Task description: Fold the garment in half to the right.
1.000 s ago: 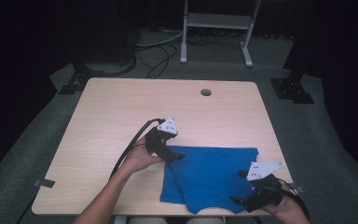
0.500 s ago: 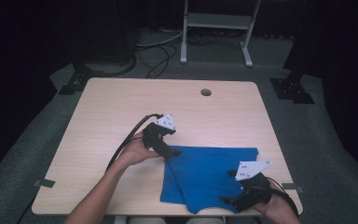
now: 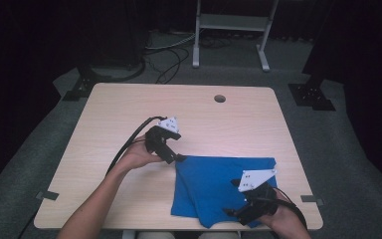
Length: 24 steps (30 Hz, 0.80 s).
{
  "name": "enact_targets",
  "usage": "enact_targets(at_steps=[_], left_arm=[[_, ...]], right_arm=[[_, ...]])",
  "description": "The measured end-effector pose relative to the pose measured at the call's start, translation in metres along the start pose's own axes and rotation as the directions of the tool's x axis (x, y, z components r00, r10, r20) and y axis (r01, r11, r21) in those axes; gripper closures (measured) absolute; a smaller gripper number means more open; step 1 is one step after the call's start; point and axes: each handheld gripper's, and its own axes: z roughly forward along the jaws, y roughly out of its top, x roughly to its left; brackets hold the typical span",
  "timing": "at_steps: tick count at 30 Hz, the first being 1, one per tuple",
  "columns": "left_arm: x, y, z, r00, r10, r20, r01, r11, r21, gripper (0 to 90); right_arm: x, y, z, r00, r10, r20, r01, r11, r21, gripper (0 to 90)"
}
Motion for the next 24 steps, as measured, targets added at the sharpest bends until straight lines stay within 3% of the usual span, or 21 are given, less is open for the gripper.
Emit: enact_targets(at_steps=[9, 17, 24], left_arm=[[0.014, -0.007, 0.001, 0.9999, 0.005, 0.013, -0.005, 1.0, 0.004, 15.0], [0.021, -0.015, 0.007, 0.998, -0.003, 0.064, 0.0, 0.9993, 0.038, 30.7], [0.024, -0.019, 0.013, 0.9968, 0.017, 0.078, -0.021, 0.998, 0.06, 40.9]], right_arm=[[0.005, 0.015, 0.009, 0.9995, -0.03, -0.014, 0.03, 1.0, -0.005, 13.1], [0.007, 0.026, 0.015, 0.9984, -0.053, -0.023, 0.053, 0.999, 0.003, 13.1], [0.008, 0.033, 0.019, 0.9973, -0.068, -0.027, 0.068, 0.998, 0.003, 13.1]])
